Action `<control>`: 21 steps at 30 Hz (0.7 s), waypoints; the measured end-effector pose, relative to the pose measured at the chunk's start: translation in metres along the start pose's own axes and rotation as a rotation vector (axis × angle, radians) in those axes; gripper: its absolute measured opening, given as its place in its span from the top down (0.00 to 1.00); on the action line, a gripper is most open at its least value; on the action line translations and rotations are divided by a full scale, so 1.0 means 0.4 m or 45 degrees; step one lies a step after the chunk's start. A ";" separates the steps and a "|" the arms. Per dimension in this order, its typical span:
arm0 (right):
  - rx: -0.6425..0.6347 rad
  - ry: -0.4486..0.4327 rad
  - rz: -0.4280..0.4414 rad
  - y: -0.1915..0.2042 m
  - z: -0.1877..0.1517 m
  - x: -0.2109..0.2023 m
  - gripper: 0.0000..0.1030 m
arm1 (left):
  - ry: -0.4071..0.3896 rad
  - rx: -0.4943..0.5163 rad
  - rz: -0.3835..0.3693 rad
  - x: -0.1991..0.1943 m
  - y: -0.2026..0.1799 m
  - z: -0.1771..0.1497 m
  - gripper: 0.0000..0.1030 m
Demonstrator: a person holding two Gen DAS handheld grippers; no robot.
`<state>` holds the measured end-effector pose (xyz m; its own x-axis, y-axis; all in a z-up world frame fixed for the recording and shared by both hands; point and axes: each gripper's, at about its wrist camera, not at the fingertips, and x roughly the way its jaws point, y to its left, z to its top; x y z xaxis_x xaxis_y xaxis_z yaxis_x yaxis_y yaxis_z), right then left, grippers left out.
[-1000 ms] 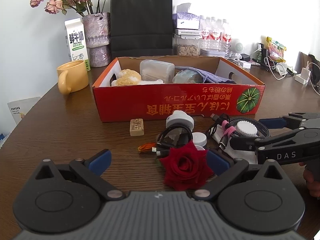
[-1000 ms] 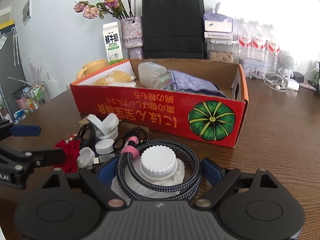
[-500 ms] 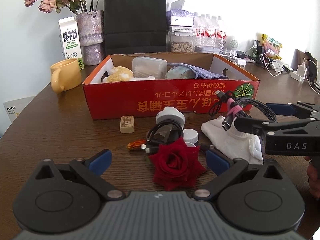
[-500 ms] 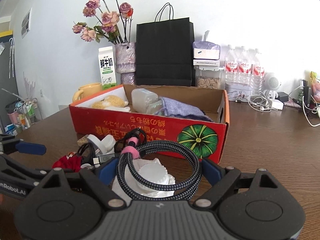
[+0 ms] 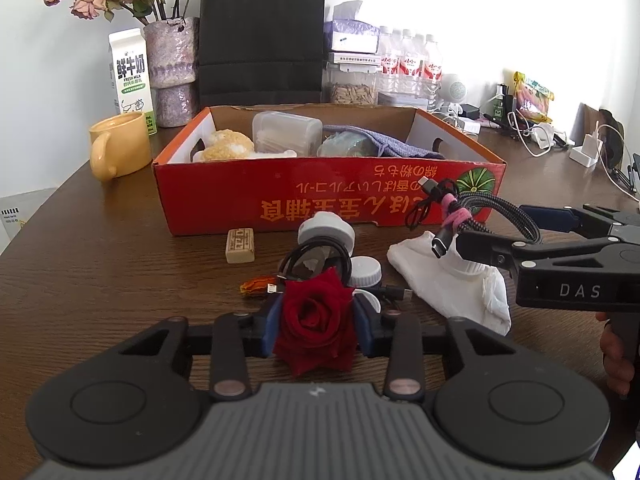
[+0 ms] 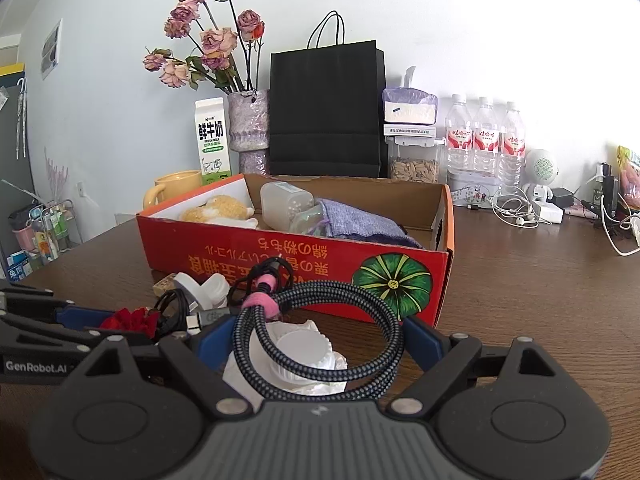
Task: Organize objects
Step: 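Grasp the red rose with the left gripper while the right gripper grasps the braided cable, then carry the rose and braided cable into the box and release both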
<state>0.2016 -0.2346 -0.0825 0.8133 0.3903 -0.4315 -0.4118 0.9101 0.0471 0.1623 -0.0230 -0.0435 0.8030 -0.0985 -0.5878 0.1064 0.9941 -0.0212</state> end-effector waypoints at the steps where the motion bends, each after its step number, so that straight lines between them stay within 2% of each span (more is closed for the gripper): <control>1: -0.001 -0.002 -0.001 0.000 0.000 -0.001 0.14 | -0.002 -0.001 0.000 -0.002 0.002 0.001 0.64; 14: -0.020 -0.041 -0.020 0.012 -0.002 -0.014 0.14 | -0.068 -0.030 0.019 -0.041 0.029 0.018 0.66; 21: -0.035 -0.074 -0.025 0.034 0.004 -0.016 0.14 | -0.146 -0.030 0.023 -0.061 0.041 0.050 0.67</control>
<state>0.1914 -0.2246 -0.0779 0.8435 0.3804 -0.3792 -0.4060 0.9138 0.0137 0.1562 -0.0051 -0.0133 0.8667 -0.0837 -0.4918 0.0783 0.9964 -0.0315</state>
